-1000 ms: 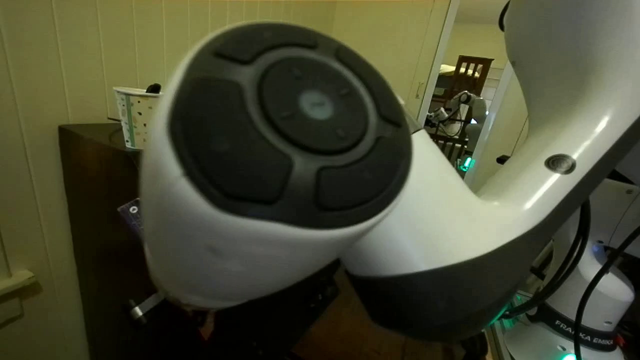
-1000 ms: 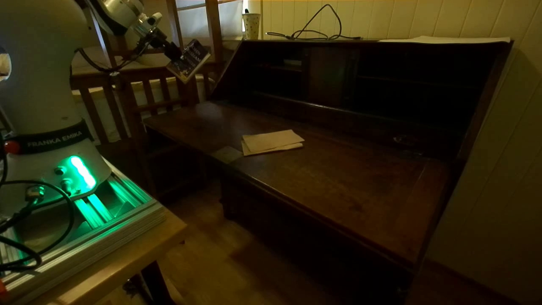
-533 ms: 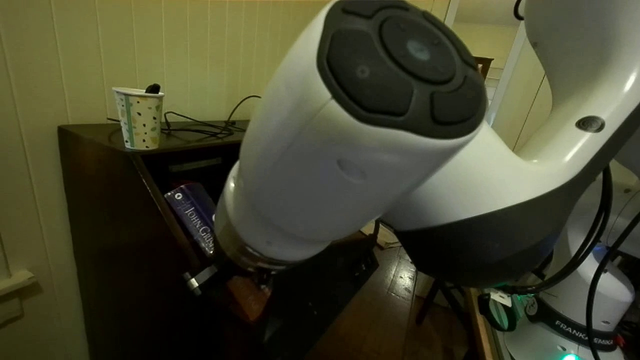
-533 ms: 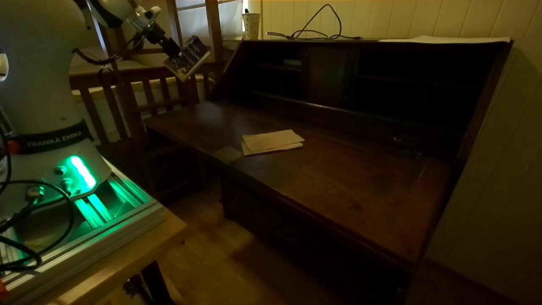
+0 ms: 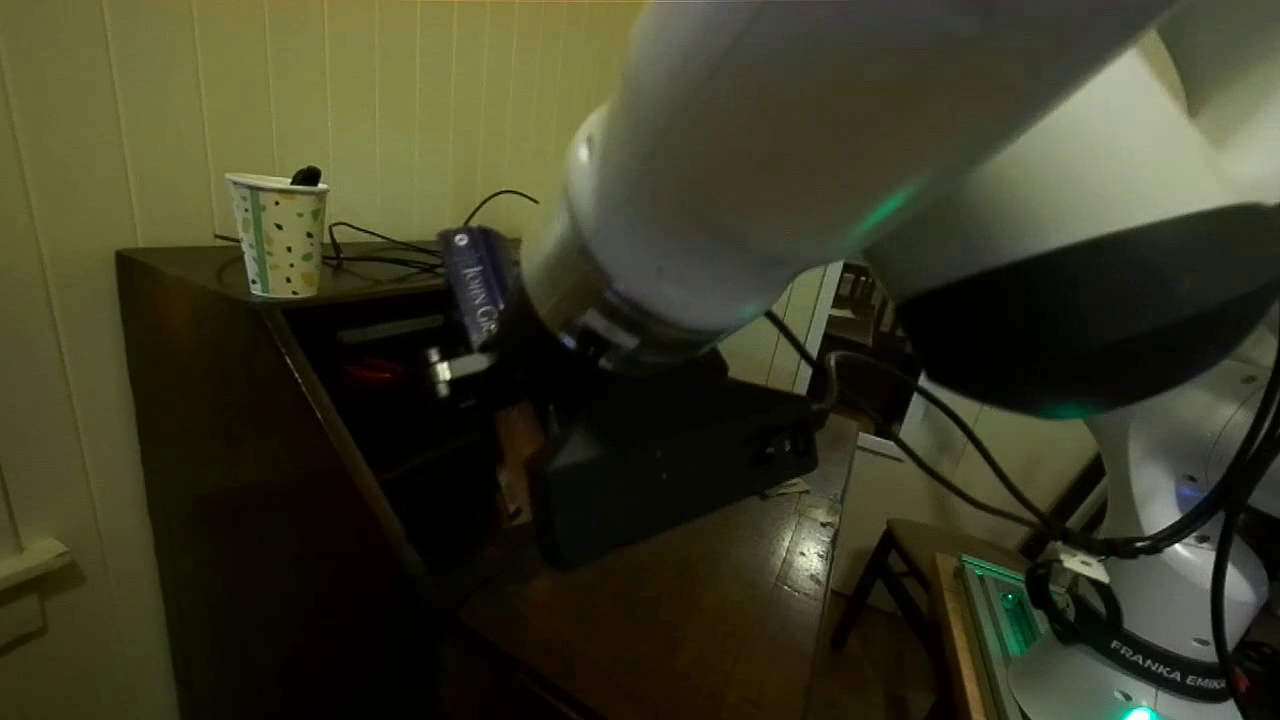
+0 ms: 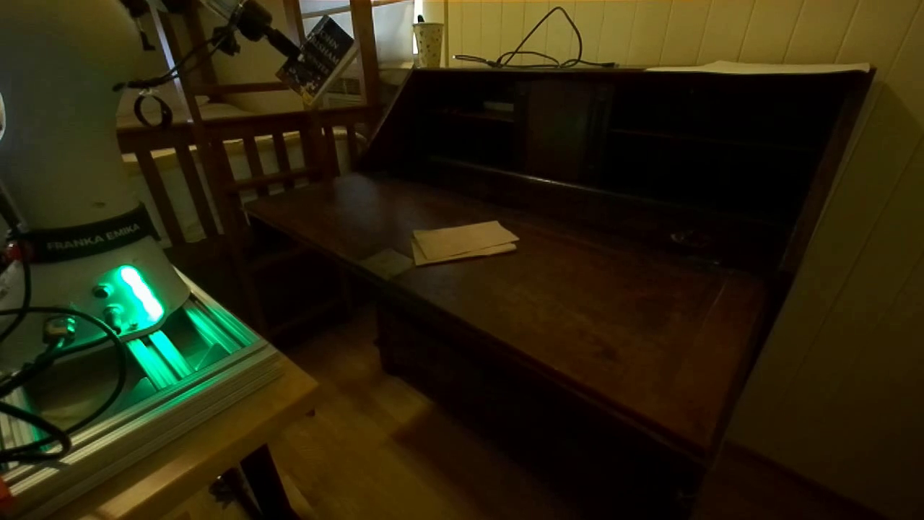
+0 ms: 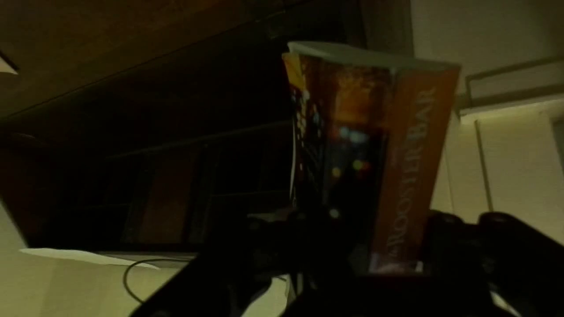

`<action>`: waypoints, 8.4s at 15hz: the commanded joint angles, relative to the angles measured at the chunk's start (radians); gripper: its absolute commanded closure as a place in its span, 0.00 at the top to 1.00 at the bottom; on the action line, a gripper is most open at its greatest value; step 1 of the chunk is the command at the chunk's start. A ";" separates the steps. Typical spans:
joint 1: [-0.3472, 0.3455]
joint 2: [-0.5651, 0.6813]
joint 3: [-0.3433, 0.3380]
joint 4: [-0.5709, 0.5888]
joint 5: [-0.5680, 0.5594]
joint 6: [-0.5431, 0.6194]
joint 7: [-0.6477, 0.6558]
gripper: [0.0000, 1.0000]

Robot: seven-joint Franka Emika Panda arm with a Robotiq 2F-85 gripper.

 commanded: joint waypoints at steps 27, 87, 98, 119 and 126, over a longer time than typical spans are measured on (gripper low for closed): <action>-0.513 -0.538 0.050 -0.410 -0.404 0.363 -0.240 0.35; -0.556 0.101 -0.052 0.320 -1.519 0.835 0.437 0.10; -0.650 0.150 0.106 0.433 -1.519 0.929 0.521 0.10; -0.791 0.134 0.128 0.352 -1.519 0.795 0.608 0.10; -0.785 0.193 0.141 0.380 -1.519 0.650 0.630 0.10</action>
